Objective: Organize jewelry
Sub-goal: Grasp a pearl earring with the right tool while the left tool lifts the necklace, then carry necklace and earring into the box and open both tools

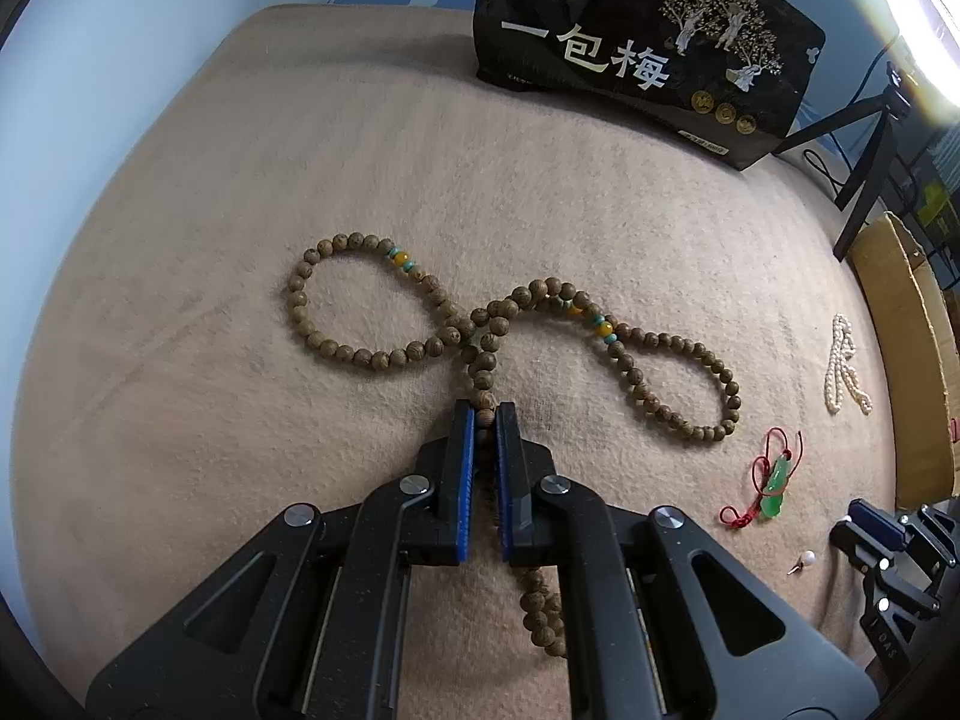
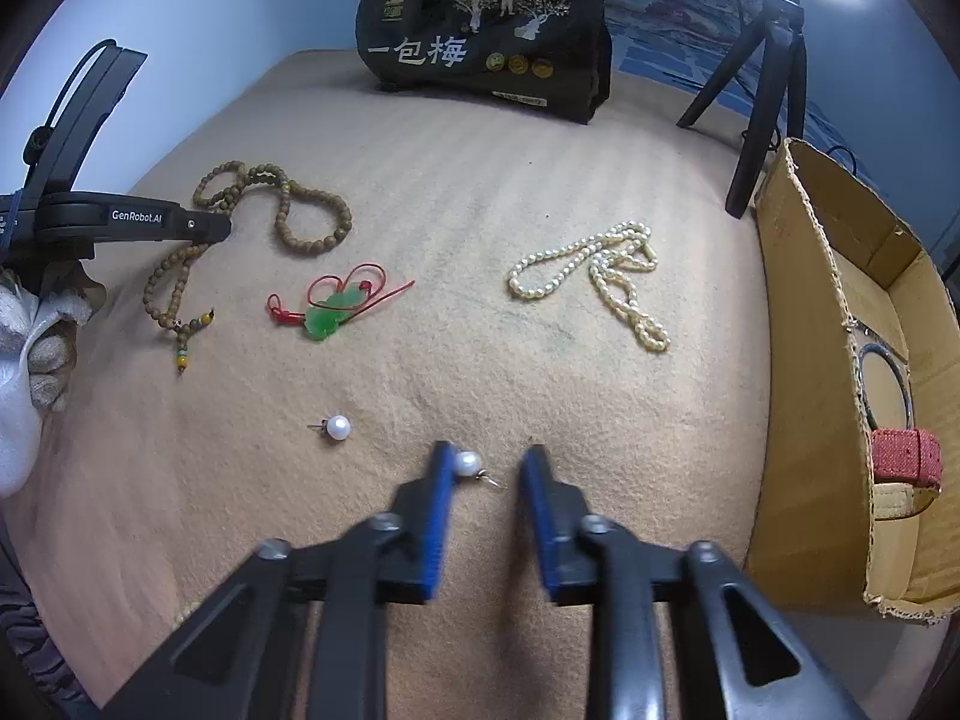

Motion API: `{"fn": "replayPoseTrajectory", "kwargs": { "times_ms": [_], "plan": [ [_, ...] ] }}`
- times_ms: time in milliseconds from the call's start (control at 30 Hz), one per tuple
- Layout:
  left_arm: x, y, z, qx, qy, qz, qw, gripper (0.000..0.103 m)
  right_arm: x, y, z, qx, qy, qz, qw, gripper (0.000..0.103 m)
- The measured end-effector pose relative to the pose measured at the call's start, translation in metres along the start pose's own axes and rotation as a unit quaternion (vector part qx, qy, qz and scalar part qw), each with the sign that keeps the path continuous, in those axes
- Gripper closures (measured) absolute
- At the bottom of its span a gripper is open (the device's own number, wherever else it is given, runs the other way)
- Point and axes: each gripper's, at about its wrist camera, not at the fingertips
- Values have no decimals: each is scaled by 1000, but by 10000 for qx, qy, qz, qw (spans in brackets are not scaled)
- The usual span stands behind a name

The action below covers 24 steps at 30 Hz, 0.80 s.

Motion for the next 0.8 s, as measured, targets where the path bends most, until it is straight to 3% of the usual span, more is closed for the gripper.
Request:
{"fn": "replayPoseTrajectory", "kwargs": {
  "times_ms": [100,400,800],
  "plan": [
    [-8,-1,1,-19,54,21,10000,99,-2,0,0,22,-3,-53,10000,96],
    [-45,-4,-4,-125,416,182,9989,99,-18,5,0,154,120,-106,9998,97],
    [-120,8,-15,-107,1169,424,9922,99,-73,5,-5,161,617,-151,9978,97]
  ]
}}
Point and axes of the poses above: each gripper's, at about its wrist camera, not at the fingertips, and x roughly the way its jaws point, y to its right, z to its underside, and after that the axes turned 7 degrees about x, right-handed
